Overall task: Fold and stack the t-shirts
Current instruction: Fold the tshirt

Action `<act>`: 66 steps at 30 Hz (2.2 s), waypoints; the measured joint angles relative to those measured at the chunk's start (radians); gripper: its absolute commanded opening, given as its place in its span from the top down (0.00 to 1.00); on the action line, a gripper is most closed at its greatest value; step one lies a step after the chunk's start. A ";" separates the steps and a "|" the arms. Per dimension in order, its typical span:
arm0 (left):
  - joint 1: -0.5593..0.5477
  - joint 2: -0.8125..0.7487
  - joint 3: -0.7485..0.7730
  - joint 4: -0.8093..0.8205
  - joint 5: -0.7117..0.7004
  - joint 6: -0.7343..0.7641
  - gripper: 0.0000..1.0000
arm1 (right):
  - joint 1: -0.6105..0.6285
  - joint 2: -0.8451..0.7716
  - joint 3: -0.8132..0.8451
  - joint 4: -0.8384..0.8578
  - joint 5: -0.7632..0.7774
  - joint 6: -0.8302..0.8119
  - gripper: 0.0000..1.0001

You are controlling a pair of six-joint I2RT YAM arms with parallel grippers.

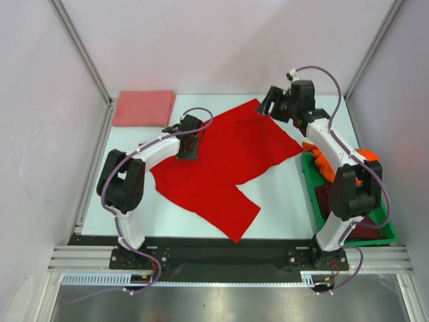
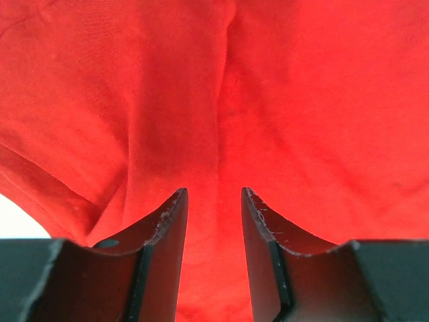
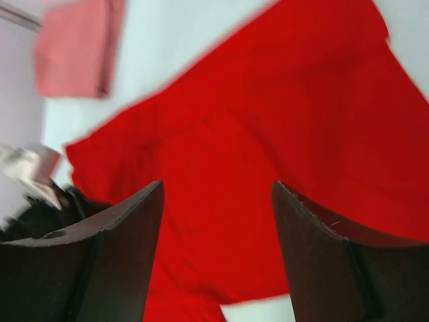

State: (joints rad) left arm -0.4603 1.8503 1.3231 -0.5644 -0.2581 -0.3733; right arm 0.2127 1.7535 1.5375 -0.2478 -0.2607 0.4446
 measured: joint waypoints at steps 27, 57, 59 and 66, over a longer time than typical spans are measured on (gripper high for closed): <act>0.061 0.198 0.207 -0.131 -0.042 0.092 1.00 | 0.152 -0.181 -0.349 -0.009 0.046 -0.061 0.30; 0.149 -0.039 0.126 -0.193 0.052 0.168 0.56 | 0.164 -0.181 -0.450 0.022 0.043 -0.061 0.30; 0.102 -0.057 0.101 -0.195 0.049 0.174 0.48 | 0.166 -0.182 -0.463 0.025 0.043 -0.060 0.30; 0.025 -0.013 0.092 -0.188 -0.034 0.144 0.47 | 0.173 -0.196 -0.495 0.036 0.035 -0.057 0.31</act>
State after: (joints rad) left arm -0.4355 1.8370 1.4151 -0.7528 -0.2924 -0.2291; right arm 0.3855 1.5574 1.0424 -0.2119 -0.2256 0.3878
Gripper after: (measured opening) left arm 0.536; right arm 0.693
